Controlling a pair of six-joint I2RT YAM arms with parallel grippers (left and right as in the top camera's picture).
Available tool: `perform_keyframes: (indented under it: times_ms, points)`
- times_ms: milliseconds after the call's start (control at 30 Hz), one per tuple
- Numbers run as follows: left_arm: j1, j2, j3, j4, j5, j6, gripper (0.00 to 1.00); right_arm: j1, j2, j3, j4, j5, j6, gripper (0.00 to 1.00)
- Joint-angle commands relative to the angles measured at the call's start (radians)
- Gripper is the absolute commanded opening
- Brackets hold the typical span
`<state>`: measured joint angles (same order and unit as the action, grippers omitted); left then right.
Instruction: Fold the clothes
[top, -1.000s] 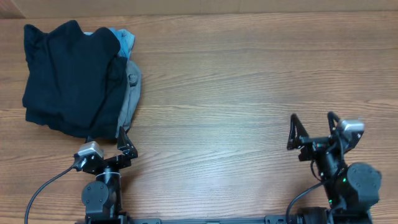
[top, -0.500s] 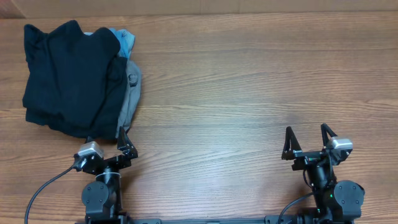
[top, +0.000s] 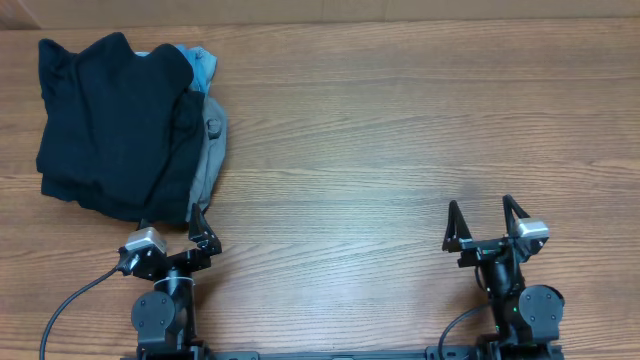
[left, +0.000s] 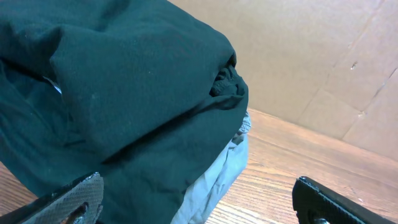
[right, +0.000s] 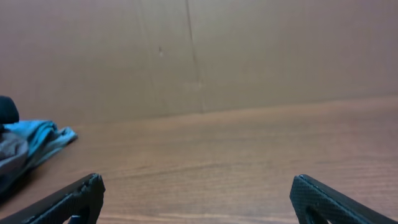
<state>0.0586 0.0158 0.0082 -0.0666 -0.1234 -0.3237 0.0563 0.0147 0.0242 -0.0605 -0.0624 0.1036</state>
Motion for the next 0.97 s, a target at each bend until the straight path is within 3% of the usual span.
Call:
perform_keyframes:
  times_ms: [0,933]
  points:
    - [-0.007,-0.008,-0.003,0.002,0.005,-0.013,1.00,0.009,-0.012,-0.016,0.010,0.036,-0.004,1.00]
    - [-0.007,-0.008,-0.003,0.002,0.005,-0.013,1.00,0.009,-0.012,-0.016,-0.021,0.040,-0.003,1.00]
